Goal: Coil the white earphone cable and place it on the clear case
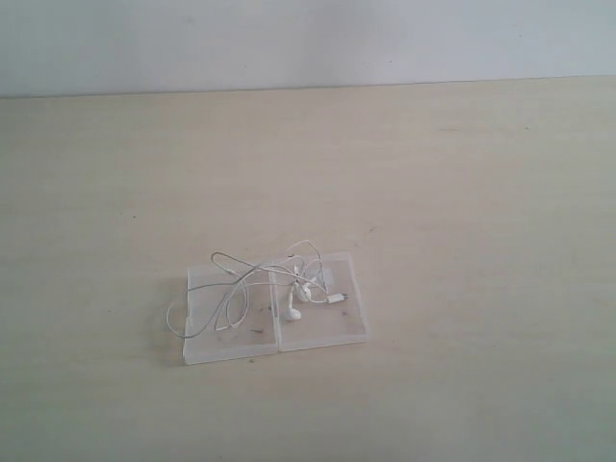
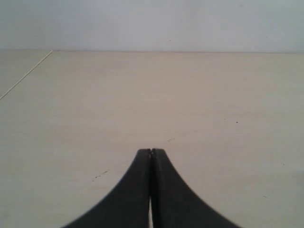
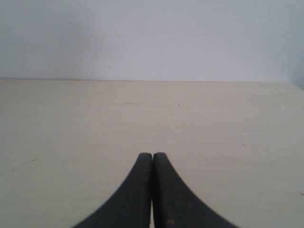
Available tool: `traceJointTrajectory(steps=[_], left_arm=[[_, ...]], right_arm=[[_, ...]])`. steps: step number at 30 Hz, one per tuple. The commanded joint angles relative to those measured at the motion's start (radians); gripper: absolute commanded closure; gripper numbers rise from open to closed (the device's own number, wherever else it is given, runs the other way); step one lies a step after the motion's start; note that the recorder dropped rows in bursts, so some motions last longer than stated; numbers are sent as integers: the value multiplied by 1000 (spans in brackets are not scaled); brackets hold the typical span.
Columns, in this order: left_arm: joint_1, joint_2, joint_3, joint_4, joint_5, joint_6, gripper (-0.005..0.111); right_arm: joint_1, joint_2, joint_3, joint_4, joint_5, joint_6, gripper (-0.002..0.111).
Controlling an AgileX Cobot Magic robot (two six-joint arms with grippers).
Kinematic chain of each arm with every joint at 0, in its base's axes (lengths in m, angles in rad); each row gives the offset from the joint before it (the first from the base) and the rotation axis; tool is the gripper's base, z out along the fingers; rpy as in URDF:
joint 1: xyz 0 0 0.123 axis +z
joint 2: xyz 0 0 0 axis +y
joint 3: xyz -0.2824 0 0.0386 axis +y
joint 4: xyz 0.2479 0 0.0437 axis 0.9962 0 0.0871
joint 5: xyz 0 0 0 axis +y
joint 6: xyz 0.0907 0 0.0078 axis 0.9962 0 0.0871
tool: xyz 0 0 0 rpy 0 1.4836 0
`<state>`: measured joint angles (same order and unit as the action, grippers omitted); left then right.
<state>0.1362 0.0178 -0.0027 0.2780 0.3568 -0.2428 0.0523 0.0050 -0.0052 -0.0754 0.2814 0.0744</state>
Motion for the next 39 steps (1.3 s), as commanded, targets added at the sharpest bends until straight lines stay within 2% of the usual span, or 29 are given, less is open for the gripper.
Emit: traceJointTrajectory(steps=[1,39], left_arm=[[4,-5,3,0,0,-1,107],[-20,-5,3,0,3,-1,107]], right_arm=[[-5,-5,5,-3,-4,6,108],[-5,-5,5,-3,-4,6,108]])
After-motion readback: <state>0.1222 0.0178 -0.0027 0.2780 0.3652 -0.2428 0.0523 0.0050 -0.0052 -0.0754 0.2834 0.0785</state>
